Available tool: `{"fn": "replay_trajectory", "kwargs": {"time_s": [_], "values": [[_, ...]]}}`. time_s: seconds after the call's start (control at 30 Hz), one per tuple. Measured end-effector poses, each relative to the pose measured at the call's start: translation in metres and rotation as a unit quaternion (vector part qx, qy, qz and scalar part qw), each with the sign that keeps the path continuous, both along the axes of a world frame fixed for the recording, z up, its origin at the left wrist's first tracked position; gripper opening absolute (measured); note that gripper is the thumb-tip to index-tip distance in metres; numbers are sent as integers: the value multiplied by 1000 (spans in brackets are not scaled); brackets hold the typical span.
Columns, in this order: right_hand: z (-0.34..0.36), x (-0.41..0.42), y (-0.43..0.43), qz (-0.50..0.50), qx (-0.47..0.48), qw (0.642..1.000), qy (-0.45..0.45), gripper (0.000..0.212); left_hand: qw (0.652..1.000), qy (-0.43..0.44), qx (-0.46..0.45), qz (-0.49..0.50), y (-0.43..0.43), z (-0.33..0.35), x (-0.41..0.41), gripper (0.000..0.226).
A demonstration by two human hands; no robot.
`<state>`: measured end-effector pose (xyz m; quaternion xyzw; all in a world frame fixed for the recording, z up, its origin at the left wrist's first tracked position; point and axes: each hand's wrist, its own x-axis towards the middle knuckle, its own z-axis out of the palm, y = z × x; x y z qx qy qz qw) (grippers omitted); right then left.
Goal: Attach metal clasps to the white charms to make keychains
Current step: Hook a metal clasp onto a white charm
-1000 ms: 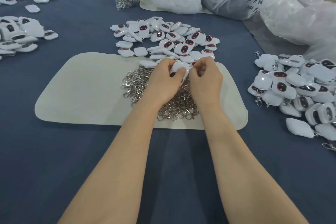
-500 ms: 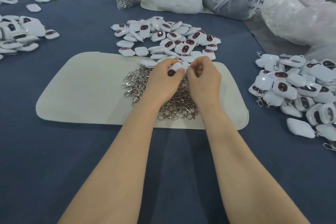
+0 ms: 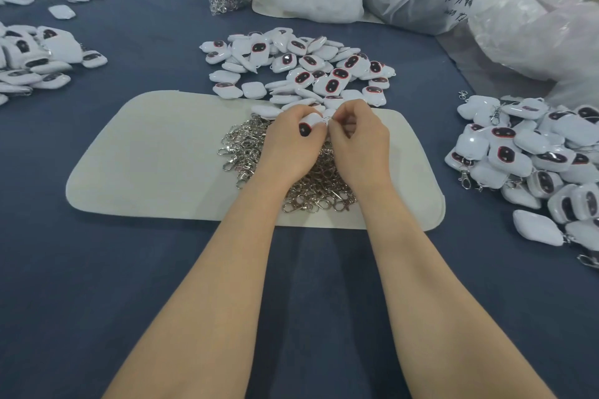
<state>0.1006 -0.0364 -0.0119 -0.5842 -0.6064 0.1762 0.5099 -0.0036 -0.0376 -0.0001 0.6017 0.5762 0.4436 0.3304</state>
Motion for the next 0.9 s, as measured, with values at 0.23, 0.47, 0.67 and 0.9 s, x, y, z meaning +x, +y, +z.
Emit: {"fn": "replay_trajectory", "kwargs": {"time_s": [0.23, 0.47, 0.67, 0.9], "values": [[1, 0, -2, 33, -3, 997, -62, 17, 999, 34, 28, 14, 1, -3, 1, 20], [5, 1, -5, 52, -12, 997, -62, 15, 999, 31, 24, 1, 0, -1, -2, 16], [18, -4, -9, 63, -15, 995, 74, 16, 902, -400, -153, -46, -1, 15, -7, 14], [21, -10, -11, 90, -28, 975, 202, 16, 756, -590, -253, -127, -2, 21, -12, 23]]}}
